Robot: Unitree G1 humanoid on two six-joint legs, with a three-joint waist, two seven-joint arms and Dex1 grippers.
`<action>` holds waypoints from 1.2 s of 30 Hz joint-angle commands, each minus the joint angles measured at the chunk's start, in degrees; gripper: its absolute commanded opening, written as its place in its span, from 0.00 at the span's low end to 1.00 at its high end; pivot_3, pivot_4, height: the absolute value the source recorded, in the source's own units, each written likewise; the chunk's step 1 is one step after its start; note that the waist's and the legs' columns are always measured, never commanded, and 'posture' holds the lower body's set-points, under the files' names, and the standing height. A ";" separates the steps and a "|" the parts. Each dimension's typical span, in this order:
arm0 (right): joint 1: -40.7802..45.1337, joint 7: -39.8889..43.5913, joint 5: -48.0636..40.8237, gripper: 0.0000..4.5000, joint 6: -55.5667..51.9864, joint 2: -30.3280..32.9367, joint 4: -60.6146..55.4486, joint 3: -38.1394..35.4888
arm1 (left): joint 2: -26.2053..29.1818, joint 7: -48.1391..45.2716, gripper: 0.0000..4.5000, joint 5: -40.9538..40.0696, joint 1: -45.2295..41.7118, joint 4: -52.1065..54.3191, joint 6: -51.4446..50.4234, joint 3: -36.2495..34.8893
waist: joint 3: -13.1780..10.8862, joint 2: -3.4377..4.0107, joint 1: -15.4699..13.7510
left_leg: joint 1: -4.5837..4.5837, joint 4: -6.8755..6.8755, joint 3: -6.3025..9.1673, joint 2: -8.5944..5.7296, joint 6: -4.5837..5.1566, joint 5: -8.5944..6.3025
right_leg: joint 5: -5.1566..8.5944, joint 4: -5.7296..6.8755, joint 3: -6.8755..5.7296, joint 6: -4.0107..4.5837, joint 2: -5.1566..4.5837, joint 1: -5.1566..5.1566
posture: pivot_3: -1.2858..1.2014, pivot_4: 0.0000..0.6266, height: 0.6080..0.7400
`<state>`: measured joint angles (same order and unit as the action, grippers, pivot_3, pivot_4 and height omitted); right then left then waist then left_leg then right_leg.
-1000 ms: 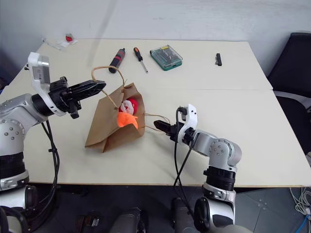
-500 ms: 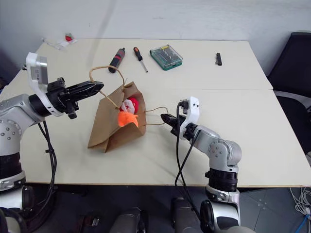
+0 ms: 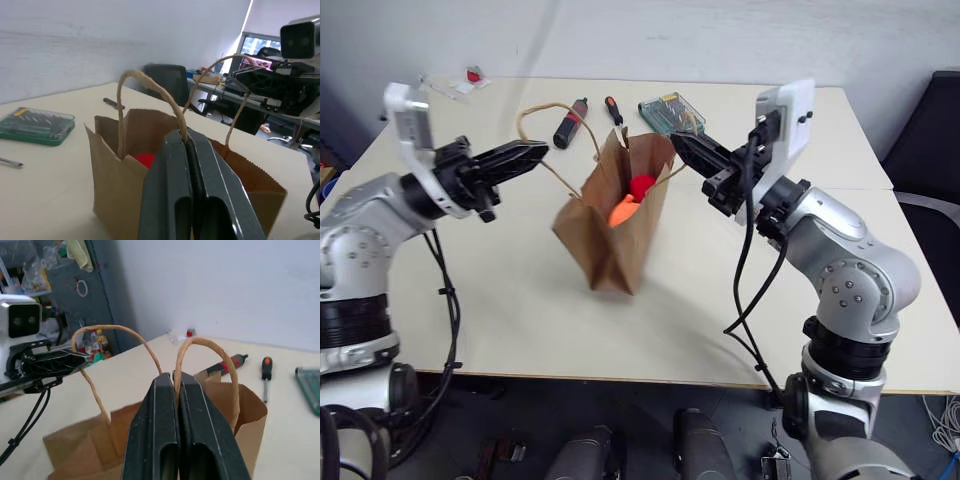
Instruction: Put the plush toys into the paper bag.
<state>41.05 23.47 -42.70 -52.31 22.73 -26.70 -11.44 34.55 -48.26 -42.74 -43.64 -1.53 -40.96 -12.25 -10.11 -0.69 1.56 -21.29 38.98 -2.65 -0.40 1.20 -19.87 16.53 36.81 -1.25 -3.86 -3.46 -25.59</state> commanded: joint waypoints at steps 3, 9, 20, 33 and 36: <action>-3.14 -1.19 4.69 0.01 6.54 -0.76 -2.72 4.24 | -1.68 -0.05 0.00 2.86 -0.29 -0.06 4.29 1.42 | -0.01 -0.03 0.21 | 0.00 0.01 -0.02 0.00 0.00 0.00 | 0.00 0.02 0.02 0.00 0.01 -0.01 | 0.52 0.24 1.00; -7.52 -0.62 3.62 0.29 5.66 0.89 -4.85 3.86 | -0.49 1.29 0.27 -1.51 1.54 2.95 -0.04 -3.01 | -0.01 -0.03 0.03 | 0.00 0.04 -0.02 0.01 -0.01 0.01 | 0.00 0.06 0.02 0.00 0.00 -0.01 | 0.52 0.24 1.00; -16.73 3.39 -13.87 1.00 -1.68 14.10 -11.34 -10.17 | 7.18 2.65 0.99 -11.04 15.84 16.96 -9.66 -11.34 | -0.02 -0.04 -0.03 | 0.07 0.01 0.02 0.01 0.04 -0.02 | 0.00 -0.29 0.02 0.00 -0.03 0.10 | 0.52 0.24 1.00; -23.05 9.54 3.43 0.63 9.12 17.58 -5.54 10.64 | 0.61 -0.50 1.00 2.77 23.62 20.11 4.28 6.81 | -0.01 -0.05 0.06 | 0.14 -0.01 0.06 0.01 0.07 -0.03 | -0.03 -0.42 0.02 0.01 -0.03 0.21 | 0.52 0.24 1.00; -19.14 9.94 10.81 0.40 13.61 14.26 -0.39 18.09 | -1.73 -0.62 1.00 6.26 21.79 17.75 7.80 10.28 | -0.01 -0.05 0.06 | 0.15 0.00 0.04 0.01 0.03 0.00 | -0.05 -0.36 0.02 0.03 -0.02 0.17 | 0.52 0.24 1.00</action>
<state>20.65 32.93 -34.91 -41.90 37.71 -27.85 4.78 33.30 -48.44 -38.00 -21.15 16.57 -35.71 -2.83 -10.12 -0.74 1.62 -21.13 38.97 -2.61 -0.39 1.22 -19.86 16.48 36.47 -1.23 -3.82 -3.47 -25.42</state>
